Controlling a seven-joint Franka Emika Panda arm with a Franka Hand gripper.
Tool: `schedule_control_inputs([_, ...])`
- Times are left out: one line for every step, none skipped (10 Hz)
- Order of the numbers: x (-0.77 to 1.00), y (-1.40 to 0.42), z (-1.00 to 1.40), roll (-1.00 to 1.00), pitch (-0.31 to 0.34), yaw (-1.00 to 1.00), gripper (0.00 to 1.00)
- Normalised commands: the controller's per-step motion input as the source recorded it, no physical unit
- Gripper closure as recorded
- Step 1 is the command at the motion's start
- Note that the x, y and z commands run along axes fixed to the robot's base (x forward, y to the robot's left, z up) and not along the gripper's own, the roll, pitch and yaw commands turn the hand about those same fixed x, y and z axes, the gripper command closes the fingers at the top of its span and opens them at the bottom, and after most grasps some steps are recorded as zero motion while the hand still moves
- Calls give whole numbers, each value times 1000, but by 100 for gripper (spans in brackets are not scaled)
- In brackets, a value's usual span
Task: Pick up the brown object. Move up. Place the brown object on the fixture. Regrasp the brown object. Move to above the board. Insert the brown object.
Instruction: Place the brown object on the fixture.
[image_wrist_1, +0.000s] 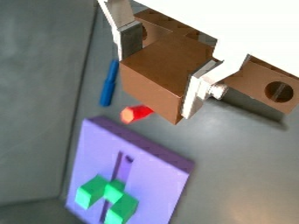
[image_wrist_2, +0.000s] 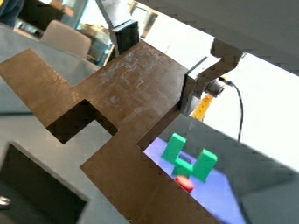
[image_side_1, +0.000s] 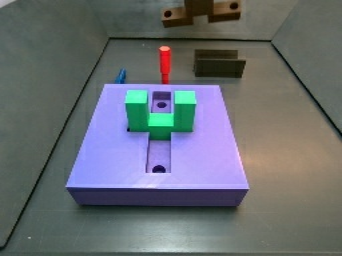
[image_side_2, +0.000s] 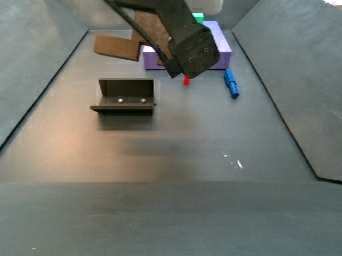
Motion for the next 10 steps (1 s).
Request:
schedule_control_inputs([751, -111, -114, -274, 774, 0, 100])
schedule_control_inputs([854, -9, -57, -443, 503, -26, 100])
schedule_control_inputs([714, 0, -137, -677, 89, -243, 100])
schedule_control_inputs([686, 0, -346, 29, 0, -394, 100])
schedule_control_inputs([663, 0, -543, 497, 0, -489, 100])
schedule_control_inputs([529, 0, -486, 649, -91, -417, 100])
schedule_control_inputs([574, 0, -369, 754, 0, -220, 100])
schedule_control_inputs([703, 0, -203, 591, 0, -86, 100])
schedule_control_inputs([631, -83, -194, 123, 66, 77, 100])
schedule_control_inputs([497, -294, -154, 0, 74, 409, 100])
